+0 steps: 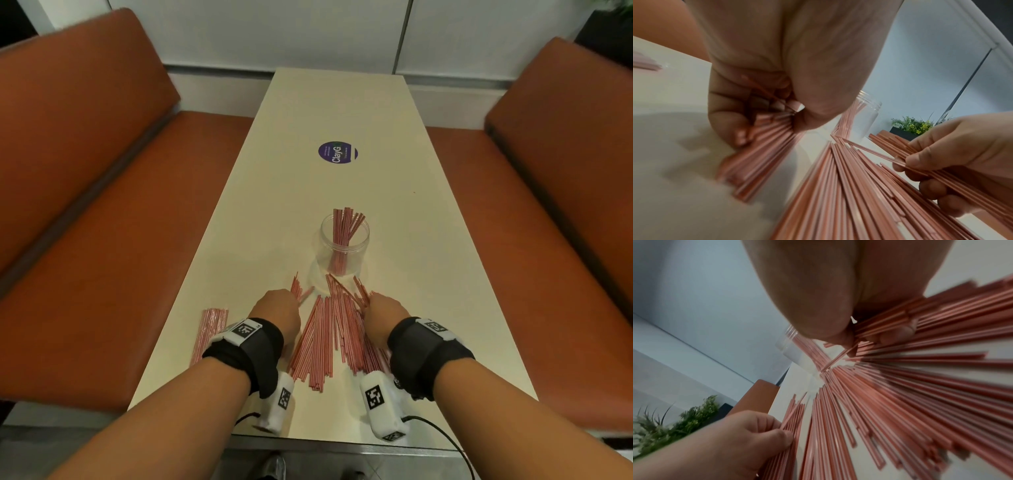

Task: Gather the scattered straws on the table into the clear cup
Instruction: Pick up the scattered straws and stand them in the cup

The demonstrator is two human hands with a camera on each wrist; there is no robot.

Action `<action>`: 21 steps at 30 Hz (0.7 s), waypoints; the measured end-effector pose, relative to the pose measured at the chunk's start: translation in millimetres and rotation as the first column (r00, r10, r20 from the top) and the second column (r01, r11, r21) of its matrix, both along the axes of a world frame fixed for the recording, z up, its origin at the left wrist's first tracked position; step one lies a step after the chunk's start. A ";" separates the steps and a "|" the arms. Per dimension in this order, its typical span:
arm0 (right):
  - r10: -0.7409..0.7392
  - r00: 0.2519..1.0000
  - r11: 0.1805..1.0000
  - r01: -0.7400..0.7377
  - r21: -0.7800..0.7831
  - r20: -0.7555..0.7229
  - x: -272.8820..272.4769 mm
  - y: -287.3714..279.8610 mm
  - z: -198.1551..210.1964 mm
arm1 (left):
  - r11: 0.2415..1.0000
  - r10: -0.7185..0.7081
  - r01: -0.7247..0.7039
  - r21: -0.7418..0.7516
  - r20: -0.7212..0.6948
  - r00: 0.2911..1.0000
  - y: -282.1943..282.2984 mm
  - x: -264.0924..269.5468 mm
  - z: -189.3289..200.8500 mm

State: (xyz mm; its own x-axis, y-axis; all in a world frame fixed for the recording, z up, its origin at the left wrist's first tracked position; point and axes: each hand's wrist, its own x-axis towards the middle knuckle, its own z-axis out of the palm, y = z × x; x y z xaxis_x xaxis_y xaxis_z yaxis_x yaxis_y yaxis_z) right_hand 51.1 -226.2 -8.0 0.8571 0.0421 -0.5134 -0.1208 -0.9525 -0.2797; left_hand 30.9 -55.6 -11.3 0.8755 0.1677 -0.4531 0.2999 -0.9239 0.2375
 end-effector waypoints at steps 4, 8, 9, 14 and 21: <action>-0.046 0.999 0.999 0.046 0.027 -0.006 4.4 -11.5 6.7 | 0.998 0.042 -0.043 -0.037 -0.009 0.999 -0.9 2.9 0.9; -0.018 1.000 0.998 0.020 0.057 -0.020 9.1 -20.1 9.3 | 0.994 0.059 -0.061 -0.092 -0.025 0.998 3.7 9.0 2.4; -0.010 1.000 0.998 0.011 0.061 -0.022 9.3 -21.6 9.4 | 0.992 0.064 -0.067 -0.106 -0.027 0.998 5.4 10.1 3.1; 0.021 0.999 0.995 -0.018 0.095 -0.033 10.2 -32.1 8.9 | 0.961 0.178 -0.151 -0.230 0.103 0.979 19.0 14.0 4.6; -0.151 0.987 0.910 0.117 0.399 0.054 15.7 -33.2 8.9 | 0.381 0.501 -0.299 -0.875 -0.076 0.862 16.3 28.9 20.1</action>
